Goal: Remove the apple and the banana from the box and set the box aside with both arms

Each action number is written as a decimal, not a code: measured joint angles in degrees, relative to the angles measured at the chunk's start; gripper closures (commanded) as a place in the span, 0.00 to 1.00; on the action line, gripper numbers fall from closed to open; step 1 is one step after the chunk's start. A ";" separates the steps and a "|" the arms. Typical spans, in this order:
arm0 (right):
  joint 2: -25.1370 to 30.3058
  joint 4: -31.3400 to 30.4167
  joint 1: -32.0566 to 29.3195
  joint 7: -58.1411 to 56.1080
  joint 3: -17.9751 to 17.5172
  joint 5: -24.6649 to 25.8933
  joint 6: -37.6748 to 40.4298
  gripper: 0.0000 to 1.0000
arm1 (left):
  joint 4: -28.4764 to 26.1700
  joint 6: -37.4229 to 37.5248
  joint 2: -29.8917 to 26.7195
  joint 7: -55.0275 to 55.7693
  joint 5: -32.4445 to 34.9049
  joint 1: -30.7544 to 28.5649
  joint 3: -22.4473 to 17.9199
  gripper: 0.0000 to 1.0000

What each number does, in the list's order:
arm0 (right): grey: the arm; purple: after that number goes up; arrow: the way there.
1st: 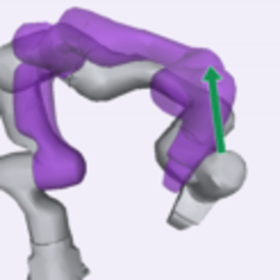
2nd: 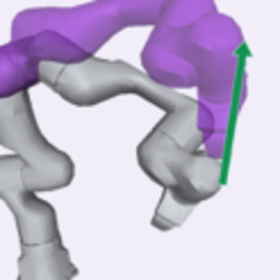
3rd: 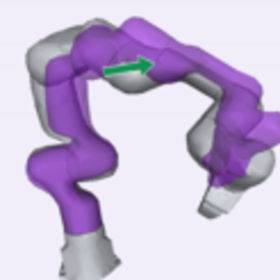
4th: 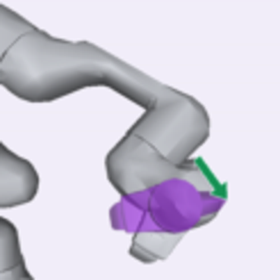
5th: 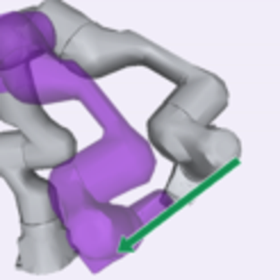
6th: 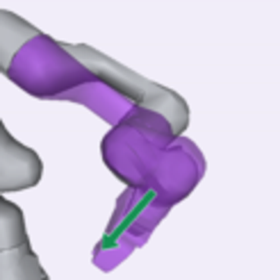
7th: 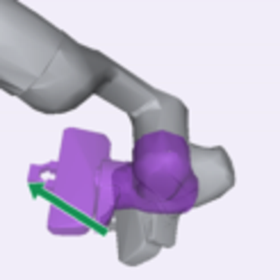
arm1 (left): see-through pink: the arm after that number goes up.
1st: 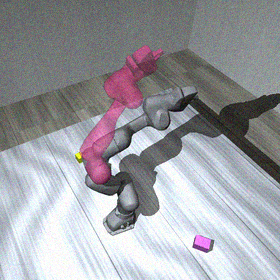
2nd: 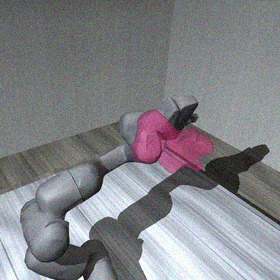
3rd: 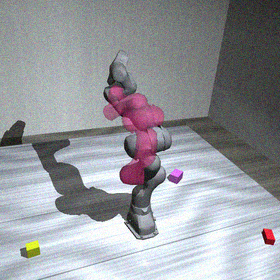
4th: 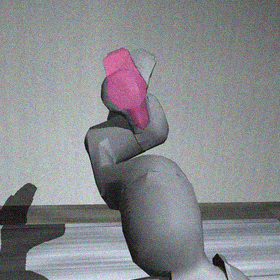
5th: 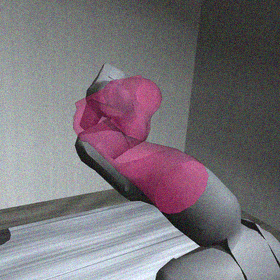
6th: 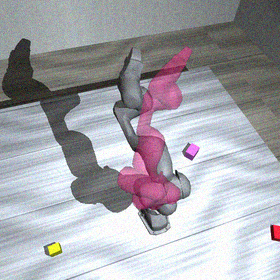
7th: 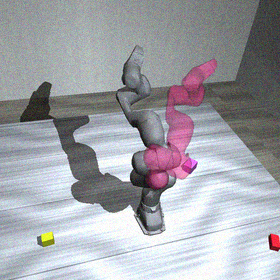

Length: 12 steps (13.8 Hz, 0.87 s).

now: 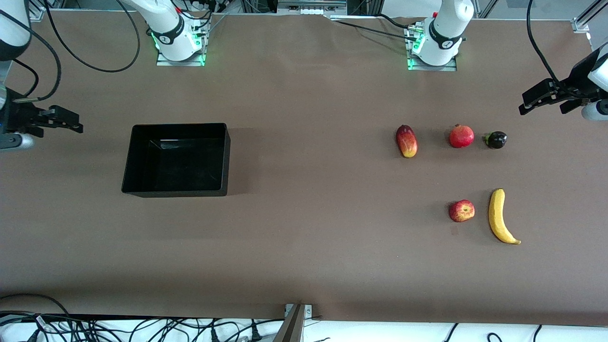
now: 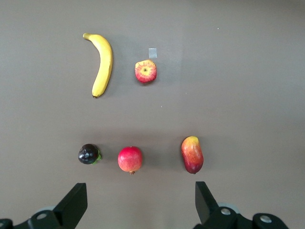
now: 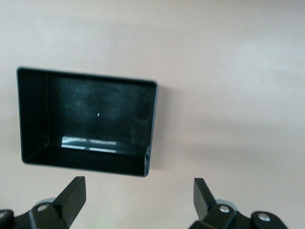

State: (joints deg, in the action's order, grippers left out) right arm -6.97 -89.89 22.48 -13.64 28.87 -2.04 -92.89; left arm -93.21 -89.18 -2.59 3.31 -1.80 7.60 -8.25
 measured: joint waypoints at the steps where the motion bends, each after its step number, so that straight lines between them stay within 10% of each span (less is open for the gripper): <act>1: -0.38 2.45 -0.12 0.00 0.28 0.08 0.01 0.00 | 0.00 0.00 0.00 0.00 0.00 0.00 0.00 0.00; 5: -0.40 7.80 -1.89 0.00 -0.27 2.77 3.46 0.00 | 0.00 0.01 0.00 0.01 0.00 -0.01 0.00 0.00; 12: 1.79 4.76 -31.12 0.04 -29.73 2.79 6.54 0.00 | 0.00 0.02 0.00 0.01 0.00 -0.01 0.03 0.00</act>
State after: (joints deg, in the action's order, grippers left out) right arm -5.19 -85.13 -8.64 -13.60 -0.86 0.74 -86.35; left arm -93.21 -89.15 -2.59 3.33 -1.80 7.60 -8.22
